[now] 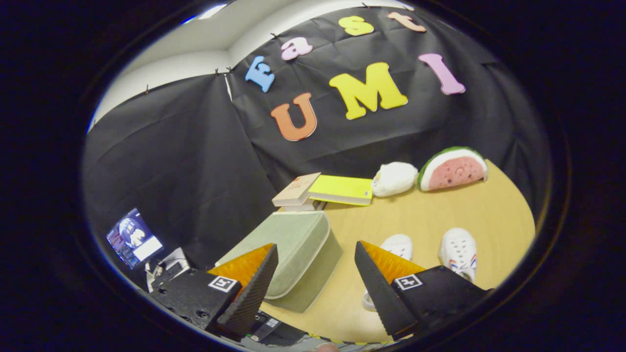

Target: Open the storage box then place both shoes into the box .Put the left shoe in first, then the right shoe, with the right side of both shoes facing outward in a uniform manner.

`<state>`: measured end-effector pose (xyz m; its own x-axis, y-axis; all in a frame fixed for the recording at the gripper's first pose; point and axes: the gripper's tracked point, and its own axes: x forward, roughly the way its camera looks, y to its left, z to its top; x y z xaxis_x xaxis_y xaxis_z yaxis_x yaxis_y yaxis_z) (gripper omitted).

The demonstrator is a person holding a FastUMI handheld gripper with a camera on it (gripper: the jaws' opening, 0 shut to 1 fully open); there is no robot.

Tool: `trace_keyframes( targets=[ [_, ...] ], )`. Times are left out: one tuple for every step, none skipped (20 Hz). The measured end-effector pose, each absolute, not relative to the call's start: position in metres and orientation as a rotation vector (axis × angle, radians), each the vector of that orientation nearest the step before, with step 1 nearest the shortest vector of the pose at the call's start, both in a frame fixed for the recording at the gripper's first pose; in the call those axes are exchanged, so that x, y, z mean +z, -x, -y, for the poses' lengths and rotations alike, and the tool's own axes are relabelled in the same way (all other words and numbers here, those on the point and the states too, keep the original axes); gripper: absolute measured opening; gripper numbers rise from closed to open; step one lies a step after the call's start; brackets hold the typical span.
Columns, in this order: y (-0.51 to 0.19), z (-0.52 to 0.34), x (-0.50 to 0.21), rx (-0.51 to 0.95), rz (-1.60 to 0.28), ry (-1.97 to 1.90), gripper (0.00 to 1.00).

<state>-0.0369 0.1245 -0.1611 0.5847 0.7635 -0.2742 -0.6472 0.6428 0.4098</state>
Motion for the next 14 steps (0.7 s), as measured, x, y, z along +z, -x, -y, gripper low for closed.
trace_keyframes(
  targets=[
    [0.04,-0.135,-0.171,0.863,-0.484,-0.296,1.0],
    [0.042,-0.145,-0.179,0.887,-0.516,-0.32,1.0],
    [0.043,-0.153,-0.185,0.905,-0.548,-0.352,1.0],
    [0.046,-0.161,-0.19,0.921,-0.578,-0.381,1.0],
    [0.047,-0.168,-0.194,0.937,-0.604,-0.406,1.0],
    [0.047,-0.174,-0.199,0.951,-0.627,-0.428,1.0],
    [0.047,-0.181,-0.203,0.961,-0.649,-0.445,1.0],
    [0.047,-0.187,-0.206,0.971,-0.671,-0.466,1.0],
    [0.046,-0.193,-0.21,0.981,-0.694,-0.486,1.0],
    [0.047,-0.197,-0.215,0.993,-0.72,-0.505,1.0],
    [0.046,-0.204,-0.219,1.005,-0.749,-0.526,1.0],
    [0.045,-0.209,-0.222,1.014,-0.775,-0.55,1.0],
    [0.046,-0.213,-0.226,1.022,-0.805,-0.575,1.0],
    [0.046,-0.215,-0.228,1.035,-0.834,-0.611,1.0]
  ],
)
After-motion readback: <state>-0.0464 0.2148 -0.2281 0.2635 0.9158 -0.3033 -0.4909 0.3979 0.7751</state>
